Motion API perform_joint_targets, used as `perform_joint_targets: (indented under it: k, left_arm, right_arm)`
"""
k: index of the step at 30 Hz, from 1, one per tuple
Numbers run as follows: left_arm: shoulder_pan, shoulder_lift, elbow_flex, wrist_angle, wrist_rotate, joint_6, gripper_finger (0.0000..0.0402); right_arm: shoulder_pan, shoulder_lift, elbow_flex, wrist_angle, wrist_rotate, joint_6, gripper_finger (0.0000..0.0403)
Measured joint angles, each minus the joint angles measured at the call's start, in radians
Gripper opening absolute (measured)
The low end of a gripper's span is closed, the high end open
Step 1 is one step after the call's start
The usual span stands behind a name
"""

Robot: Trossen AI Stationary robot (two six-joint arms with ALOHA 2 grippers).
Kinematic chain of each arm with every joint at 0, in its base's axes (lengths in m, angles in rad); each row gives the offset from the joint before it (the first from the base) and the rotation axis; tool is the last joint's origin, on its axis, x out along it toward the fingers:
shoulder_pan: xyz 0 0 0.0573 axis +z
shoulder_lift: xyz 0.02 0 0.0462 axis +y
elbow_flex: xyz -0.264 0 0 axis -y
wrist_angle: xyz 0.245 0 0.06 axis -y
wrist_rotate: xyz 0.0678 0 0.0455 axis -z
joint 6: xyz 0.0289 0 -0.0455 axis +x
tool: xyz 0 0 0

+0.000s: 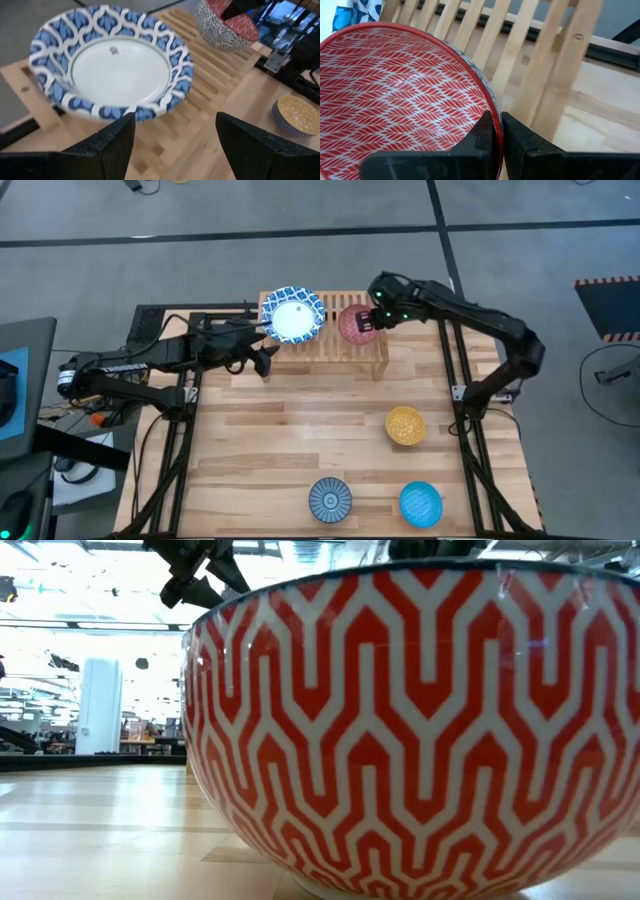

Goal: Place and stack bowls onto a shelf
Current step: Put the small red bowl on the shelf

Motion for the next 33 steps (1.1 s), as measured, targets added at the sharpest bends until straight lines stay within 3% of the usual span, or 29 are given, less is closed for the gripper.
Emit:
perform_joint_targets:
  k: [17,33]
  left_arm:
    - [0.000,0.000,0.000,-0.042,-0.011,-0.039,0.0261]
    - [0.000,0.000,0.000,-0.046,-0.031,-0.073,0.0261]
  right_arm:
    - [-0.075,0.094,0.032,-0.032,-0.049,-0.022,0.0045]
    - [-0.123,0.091,0.054,0.005,-0.087,-0.029,0.0082]
